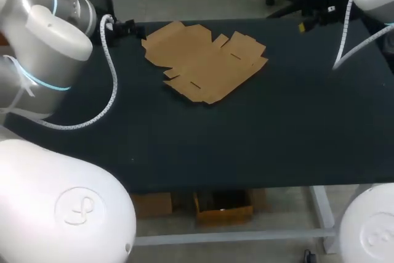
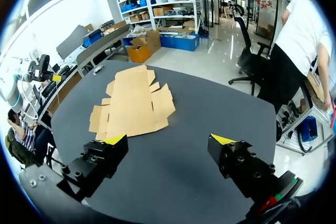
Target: Assemble the packaging by folding the flat box into shape, placing the metal phone stand inside, and closing the box properly
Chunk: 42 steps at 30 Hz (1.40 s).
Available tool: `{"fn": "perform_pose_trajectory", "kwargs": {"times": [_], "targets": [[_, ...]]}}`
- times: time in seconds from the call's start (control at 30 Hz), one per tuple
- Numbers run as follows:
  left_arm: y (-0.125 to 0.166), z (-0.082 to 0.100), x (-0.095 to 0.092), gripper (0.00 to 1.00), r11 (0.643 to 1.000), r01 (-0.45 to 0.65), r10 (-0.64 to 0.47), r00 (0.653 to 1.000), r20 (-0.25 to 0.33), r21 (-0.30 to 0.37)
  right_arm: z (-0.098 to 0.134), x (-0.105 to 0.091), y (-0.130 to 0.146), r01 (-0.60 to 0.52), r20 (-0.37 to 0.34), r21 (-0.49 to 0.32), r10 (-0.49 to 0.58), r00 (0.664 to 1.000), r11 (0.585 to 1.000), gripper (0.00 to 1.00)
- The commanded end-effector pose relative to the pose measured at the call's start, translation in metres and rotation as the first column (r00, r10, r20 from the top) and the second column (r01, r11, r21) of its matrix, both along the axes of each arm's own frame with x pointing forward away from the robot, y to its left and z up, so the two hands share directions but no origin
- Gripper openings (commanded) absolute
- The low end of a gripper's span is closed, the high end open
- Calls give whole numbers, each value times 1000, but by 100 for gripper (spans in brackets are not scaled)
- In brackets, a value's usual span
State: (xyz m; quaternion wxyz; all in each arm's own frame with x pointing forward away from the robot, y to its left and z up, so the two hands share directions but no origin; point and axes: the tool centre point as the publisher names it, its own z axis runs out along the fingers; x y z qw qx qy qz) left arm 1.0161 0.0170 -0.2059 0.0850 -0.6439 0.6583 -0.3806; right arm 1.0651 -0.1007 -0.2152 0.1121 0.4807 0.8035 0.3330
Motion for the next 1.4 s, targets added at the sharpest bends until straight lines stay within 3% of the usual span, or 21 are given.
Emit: {"fn": "perform_pose_trajectory", "kwargs": {"times": [0.03,0.6,0.93,1.4], "targets": [[-1,4,1,100,999,11,-7,996,-94,48,4,1,0,-13,-69,-38,10,998,999,100],[-5,1,2,100,999,7,-2,995,-99,50,2,0,1,-27,-79,-31,24,997,999,100],[-28,-23,-7,100,993,-106,114,969,-219,48,-25,-10,-8,27,-257,-79,-47,965,996,100],[-46,-46,-30,100,960,-279,257,902,-346,-12,-41,-21,-23,54,-304,-48,-66,950,997,100]]}}
